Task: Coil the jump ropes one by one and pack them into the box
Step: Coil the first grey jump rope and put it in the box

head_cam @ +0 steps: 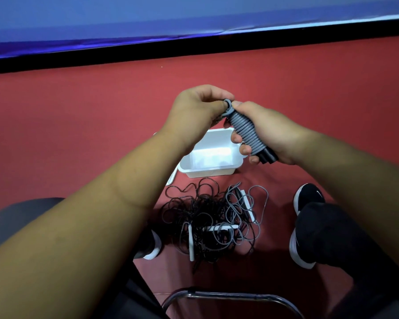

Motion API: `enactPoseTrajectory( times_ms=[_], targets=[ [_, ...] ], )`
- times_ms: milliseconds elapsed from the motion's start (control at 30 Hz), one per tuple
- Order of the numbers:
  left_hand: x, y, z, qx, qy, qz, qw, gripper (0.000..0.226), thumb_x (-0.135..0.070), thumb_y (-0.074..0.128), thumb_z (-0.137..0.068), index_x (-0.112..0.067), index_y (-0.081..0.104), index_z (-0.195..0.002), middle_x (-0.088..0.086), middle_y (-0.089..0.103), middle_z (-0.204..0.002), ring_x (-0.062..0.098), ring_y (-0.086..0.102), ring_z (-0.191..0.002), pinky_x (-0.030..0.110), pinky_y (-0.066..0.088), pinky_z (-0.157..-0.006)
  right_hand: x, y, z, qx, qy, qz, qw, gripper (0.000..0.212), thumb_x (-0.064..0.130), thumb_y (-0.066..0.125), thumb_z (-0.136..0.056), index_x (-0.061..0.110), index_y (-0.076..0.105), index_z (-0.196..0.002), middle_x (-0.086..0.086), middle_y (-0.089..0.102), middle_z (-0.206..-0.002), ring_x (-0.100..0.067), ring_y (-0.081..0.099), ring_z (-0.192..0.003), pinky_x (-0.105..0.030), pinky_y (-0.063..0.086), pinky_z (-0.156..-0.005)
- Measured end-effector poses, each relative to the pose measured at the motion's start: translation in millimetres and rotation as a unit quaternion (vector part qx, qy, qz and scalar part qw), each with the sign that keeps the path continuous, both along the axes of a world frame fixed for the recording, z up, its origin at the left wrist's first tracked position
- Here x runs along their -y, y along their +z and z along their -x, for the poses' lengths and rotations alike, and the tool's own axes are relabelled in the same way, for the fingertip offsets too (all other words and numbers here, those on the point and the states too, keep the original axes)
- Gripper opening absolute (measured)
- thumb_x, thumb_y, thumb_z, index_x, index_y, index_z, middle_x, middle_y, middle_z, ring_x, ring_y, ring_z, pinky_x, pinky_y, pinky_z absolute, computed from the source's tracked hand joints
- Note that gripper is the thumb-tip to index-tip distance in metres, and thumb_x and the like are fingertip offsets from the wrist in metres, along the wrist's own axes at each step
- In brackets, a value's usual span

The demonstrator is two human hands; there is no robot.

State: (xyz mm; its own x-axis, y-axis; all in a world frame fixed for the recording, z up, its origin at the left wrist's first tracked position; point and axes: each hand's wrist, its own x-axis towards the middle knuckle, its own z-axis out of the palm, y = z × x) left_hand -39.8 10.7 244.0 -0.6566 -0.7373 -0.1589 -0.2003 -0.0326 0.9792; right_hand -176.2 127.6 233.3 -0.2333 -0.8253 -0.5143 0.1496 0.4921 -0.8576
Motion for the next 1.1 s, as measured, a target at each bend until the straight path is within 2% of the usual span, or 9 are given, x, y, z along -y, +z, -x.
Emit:
enactPoseTrajectory(
  times_ms=[167,300,467,600,733,800,867,967,1100],
  targets=[
    [-1,3,0,-0.017,0.014,0.092,0.996,0.008,-0.004,0.066,-0.098,-0.008,0.073,-0.101,0.008,0.072,-0.085,0.012,0.065,-0.071,0.025,0.053,-0.068,2,7,2,-0.05,0.018,0.006,0.999,0.053,0.07,0.058,-0.095,0.023,0.07,-0.116,-0.003,0.057,-0.079,-0.018,0.047,-0.052,-0.029,0.041,-0.053],
    [-4,4,-1,0.001,0.029,0.214,0.976,0.009,-0.017,0.057,-0.105,-0.011,0.059,-0.099,0.007,0.071,-0.079,0.014,0.068,-0.068,0.023,0.052,-0.066,2,5,1,-0.131,0.049,-0.013,0.99,0.039,0.067,0.064,-0.092,0.029,0.07,-0.096,-0.006,0.056,-0.079,-0.02,0.047,-0.054,-0.029,0.042,-0.049],
    [-3,1,-6,0.096,-0.052,0.456,0.883,0.026,-0.031,0.051,-0.109,-0.009,0.063,-0.1,-0.004,0.063,-0.076,0.019,0.053,-0.07,0.034,0.041,-0.065,2,-1,5,-0.275,0.052,-0.044,0.959,0.041,0.065,0.061,-0.096,0.024,0.063,-0.092,-0.003,0.053,-0.071,-0.021,0.051,-0.051,-0.032,0.048,-0.047],
    [-11,3,-4,0.049,-0.075,0.402,0.911,0.019,-0.024,0.054,-0.109,-0.014,0.069,-0.102,-0.008,0.07,-0.086,0.02,0.064,-0.081,0.039,0.053,-0.076,-1,-3,12,-0.312,0.055,-0.072,0.946,0.043,0.062,0.06,-0.098,0.02,0.062,-0.093,-0.007,0.051,-0.072,-0.024,0.05,-0.052,-0.034,0.051,-0.048],
    [-17,9,1,-0.03,-0.005,0.144,0.989,0.02,-0.009,0.045,-0.109,-0.011,0.064,-0.105,0.013,0.075,-0.099,0.032,0.074,-0.094,0.046,0.063,-0.088,1,-4,10,-0.318,0.026,-0.063,0.946,0.04,0.058,0.062,-0.099,0.018,0.064,-0.094,-0.004,0.048,-0.066,-0.022,0.048,-0.047,-0.032,0.051,-0.045],
    [-13,13,2,-0.036,0.023,0.07,0.997,0.03,-0.001,0.038,-0.107,-0.014,0.065,-0.108,0.018,0.074,-0.106,0.029,0.075,-0.095,0.045,0.063,-0.089,3,-4,8,-0.329,0.017,-0.065,0.942,0.047,0.063,0.06,-0.098,0.017,0.063,-0.096,-0.003,0.051,-0.068,-0.021,0.05,-0.048,-0.03,0.048,-0.046],
    [-5,11,0,0.019,0.012,0.154,0.988,0.041,0.006,0.037,-0.096,-0.015,0.071,-0.104,0.012,0.075,-0.103,0.024,0.074,-0.093,0.046,0.061,-0.092,3,-3,9,-0.334,0.019,-0.076,0.939,0.047,0.063,0.058,-0.098,0.017,0.061,-0.102,-0.005,0.059,-0.078,-0.023,0.056,-0.054,-0.031,0.048,-0.052],
    [5,5,-4,0.159,-0.022,0.341,0.926,0.039,0.003,0.048,-0.087,-0.019,0.077,-0.102,0.0,0.07,-0.104,0.018,0.065,-0.094,0.026,0.05,-0.084,3,-3,13,-0.323,0.01,-0.075,0.943,0.03,0.047,0.056,-0.098,0.018,0.057,-0.108,-0.009,0.069,-0.096,-0.025,0.063,-0.066,-0.032,0.05,-0.059],
    [4,3,-5,0.212,-0.056,0.325,0.92,0.016,-0.013,0.06,-0.088,-0.023,0.066,-0.099,-0.004,0.059,-0.104,0.017,0.058,-0.087,0.031,0.047,-0.077,0,-1,13,-0.379,0.011,-0.049,0.924,0.023,0.036,0.062,-0.094,0.017,0.053,-0.102,-0.006,0.066,-0.092,-0.022,0.059,-0.066,-0.032,0.039,-0.053]
  ],
)
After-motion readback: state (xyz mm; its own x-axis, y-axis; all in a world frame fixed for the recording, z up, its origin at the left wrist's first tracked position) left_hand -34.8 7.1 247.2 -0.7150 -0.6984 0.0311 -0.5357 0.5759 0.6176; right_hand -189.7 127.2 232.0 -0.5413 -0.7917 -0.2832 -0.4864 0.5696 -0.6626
